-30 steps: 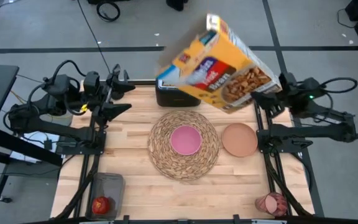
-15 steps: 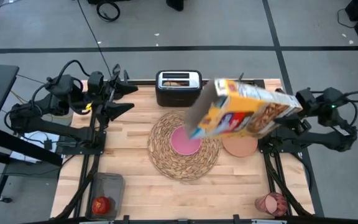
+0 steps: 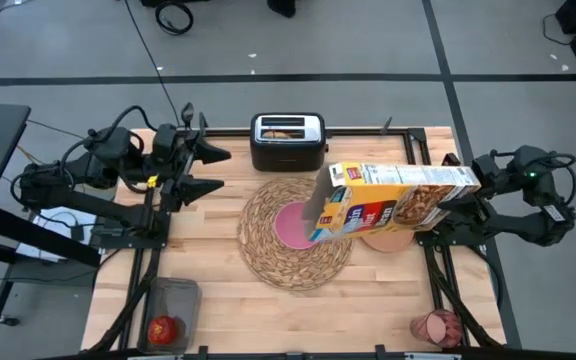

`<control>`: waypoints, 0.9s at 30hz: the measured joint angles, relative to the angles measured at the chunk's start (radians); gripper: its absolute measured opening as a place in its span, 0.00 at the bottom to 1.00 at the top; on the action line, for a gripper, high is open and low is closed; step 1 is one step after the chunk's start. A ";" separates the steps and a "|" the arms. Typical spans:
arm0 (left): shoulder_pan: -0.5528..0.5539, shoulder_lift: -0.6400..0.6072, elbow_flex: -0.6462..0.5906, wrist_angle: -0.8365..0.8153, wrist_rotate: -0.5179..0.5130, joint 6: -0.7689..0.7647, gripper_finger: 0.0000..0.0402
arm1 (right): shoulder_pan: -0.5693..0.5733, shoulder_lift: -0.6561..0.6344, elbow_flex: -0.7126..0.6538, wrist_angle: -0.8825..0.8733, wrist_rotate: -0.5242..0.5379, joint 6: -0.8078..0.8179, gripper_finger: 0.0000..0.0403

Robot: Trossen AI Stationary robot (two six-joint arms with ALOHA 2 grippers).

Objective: Arrange a breakfast setting
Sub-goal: Pour the cereal from the box into the pink bowl

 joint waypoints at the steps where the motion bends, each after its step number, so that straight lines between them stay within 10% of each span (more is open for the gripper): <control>1: 0.000 0.002 0.000 -0.002 0.000 0.002 0.98 | 0.000 0.000 0.000 -0.017 0.003 -0.012 0.64; 27: 0.000 0.014 0.000 -0.067 -0.003 0.008 0.98 | 0.000 0.193 -0.005 -0.200 0.145 -0.259 0.63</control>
